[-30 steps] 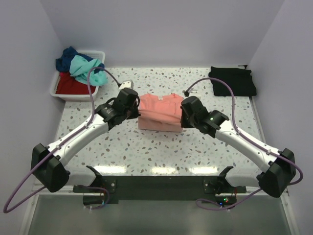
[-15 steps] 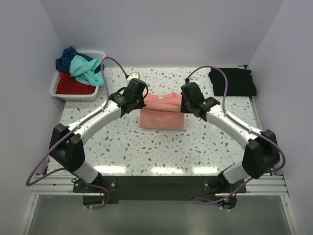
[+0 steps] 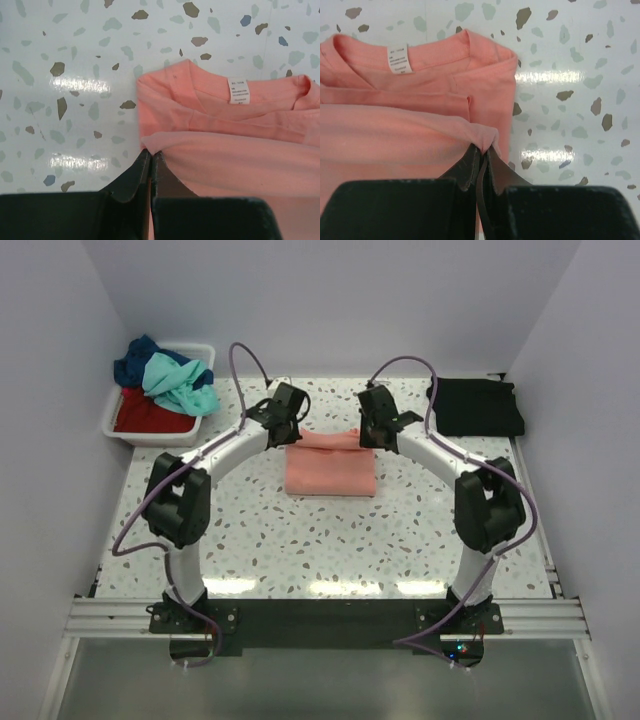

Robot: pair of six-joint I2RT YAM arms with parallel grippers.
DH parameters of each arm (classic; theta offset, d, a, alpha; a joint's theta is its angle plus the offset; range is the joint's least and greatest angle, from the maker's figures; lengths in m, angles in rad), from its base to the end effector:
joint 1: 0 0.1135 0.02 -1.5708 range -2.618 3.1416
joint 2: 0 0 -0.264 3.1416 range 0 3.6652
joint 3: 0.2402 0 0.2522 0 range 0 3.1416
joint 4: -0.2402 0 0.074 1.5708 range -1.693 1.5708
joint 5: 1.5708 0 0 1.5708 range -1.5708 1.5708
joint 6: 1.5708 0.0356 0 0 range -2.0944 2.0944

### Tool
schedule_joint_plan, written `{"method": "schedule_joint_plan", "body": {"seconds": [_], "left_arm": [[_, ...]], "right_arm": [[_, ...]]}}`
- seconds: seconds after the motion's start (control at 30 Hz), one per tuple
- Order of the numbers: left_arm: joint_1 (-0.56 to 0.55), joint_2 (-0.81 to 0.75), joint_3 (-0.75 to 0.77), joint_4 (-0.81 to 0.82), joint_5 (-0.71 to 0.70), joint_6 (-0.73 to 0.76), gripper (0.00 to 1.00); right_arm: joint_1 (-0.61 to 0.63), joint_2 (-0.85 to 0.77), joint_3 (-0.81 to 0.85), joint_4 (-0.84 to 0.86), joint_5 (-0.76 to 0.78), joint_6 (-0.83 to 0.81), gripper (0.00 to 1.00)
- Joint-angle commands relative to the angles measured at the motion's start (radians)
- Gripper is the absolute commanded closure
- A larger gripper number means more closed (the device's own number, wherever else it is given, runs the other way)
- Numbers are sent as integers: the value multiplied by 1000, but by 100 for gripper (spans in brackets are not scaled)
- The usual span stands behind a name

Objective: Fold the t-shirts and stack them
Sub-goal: Fold the tshirt

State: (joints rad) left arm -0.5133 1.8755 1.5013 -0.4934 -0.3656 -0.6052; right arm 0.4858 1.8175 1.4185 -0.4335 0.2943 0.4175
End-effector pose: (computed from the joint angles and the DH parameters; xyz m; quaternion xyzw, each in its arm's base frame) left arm 0.3708 -0.1944 0.2498 -0.1049 0.9193 -0.0350 0.3776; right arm 0.3641 0.1805 0.2497 0.0214 0.9238 0.0327 0.3808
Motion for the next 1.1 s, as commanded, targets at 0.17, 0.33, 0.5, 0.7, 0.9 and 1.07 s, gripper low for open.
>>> {"method": "schedule_joint_plan", "body": {"seconds": [0.17,0.33,0.5,0.7,0.9,1.07], "left_arm": [[82,209,206,49,36,93,100],[99,316,316,46,68,114,100],[110,359,378,27,76,128,100],[117,308,289,126,73,143,54],[119,166,125,311,22,140,42],[116,79,56,366,34,142,41]], "right_arm": [[-56,198,240,-4,3,-32,100],[-73,281,336,-31,-1,-36,100],[-90,335,396,-53,-20,-34,100],[-92,322,373,-19,-23,-31,61],[-96,286,378,18,-4,-28,56],[-98,243,346,55,-30,-28,57]]}}
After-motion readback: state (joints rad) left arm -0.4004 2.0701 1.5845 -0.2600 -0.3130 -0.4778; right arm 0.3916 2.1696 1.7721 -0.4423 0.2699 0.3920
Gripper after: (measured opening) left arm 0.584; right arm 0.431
